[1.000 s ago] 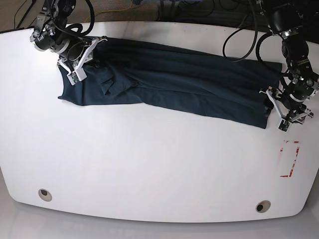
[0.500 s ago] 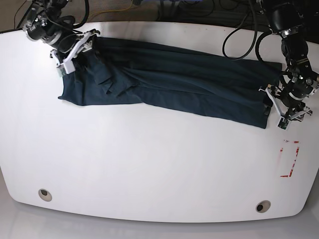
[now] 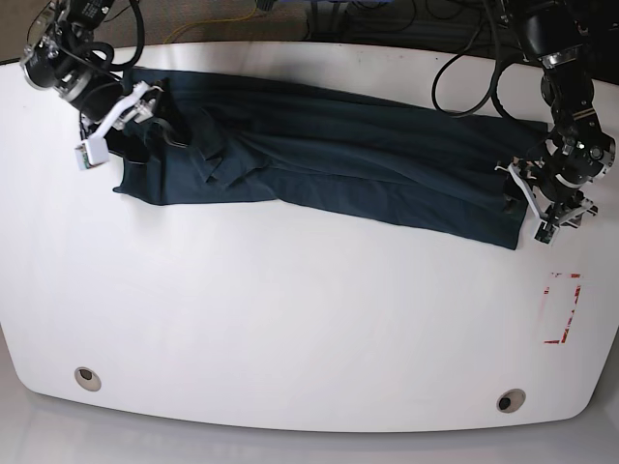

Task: Layout the t-shirt on the table in an organized manner, then fold the t-shirt properly
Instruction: 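Open the right gripper and release the shirt end, then grasp the shirt end again with the right gripper and tug it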

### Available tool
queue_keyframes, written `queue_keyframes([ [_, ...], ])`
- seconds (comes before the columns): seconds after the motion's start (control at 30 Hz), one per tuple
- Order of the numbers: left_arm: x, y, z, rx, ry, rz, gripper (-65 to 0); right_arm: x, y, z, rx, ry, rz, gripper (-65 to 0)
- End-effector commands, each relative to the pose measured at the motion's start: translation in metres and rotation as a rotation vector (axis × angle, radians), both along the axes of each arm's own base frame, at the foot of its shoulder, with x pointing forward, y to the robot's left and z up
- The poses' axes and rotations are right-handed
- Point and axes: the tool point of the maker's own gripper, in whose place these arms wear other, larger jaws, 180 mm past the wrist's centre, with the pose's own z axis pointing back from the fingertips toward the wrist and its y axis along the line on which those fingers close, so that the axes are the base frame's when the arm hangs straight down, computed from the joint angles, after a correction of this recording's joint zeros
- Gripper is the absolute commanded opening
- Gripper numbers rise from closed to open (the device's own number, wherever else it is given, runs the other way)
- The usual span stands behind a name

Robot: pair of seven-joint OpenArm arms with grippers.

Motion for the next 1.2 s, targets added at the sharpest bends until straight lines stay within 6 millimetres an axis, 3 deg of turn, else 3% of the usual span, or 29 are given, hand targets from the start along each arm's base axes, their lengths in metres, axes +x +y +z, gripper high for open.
queue_keyframes([
  [0.0,0.001,0.002,0.005,-0.004,-0.021,-0.005,-25.7,0.005,0.007,-0.006,-0.028,0.008,0.025,-11.9],
  [0.13,-0.003,0.002,-0.006,-0.032,0.008,0.004,-25.7,0.010,0.019,-0.025,-0.099,0.053,0.046,-13.5],
  [0.27,-0.007,0.004,-0.015,-0.045,0.032,0.015,-25.8,0.014,0.025,-0.037,-0.157,0.083,0.046,-21.1],
  [0.4,-0.008,0.004,-0.017,-0.046,0.037,0.016,-25.8,0.013,0.025,-0.041,-0.179,0.098,0.037,-25.7],
  [0.53,-0.008,0.005,-0.017,-0.045,0.037,0.019,-25.8,0.014,0.026,-0.042,-0.181,0.099,0.040,-25.7],
  [0.77,-0.008,0.006,-0.016,-0.042,0.037,0.019,-25.8,0.012,0.041,-0.045,-0.176,0.106,0.090,-28.9],
  [1.07,-0.008,0.007,-0.016,-0.042,0.037,0.020,-25.8,0.012,0.052,-0.046,-0.165,0.105,0.125,-60.4],
  [1.17,-0.008,0.007,-0.016,-0.042,0.037,0.020,-25.8,0.010,0.059,-0.047,-0.163,0.107,0.149,-62.5],
])
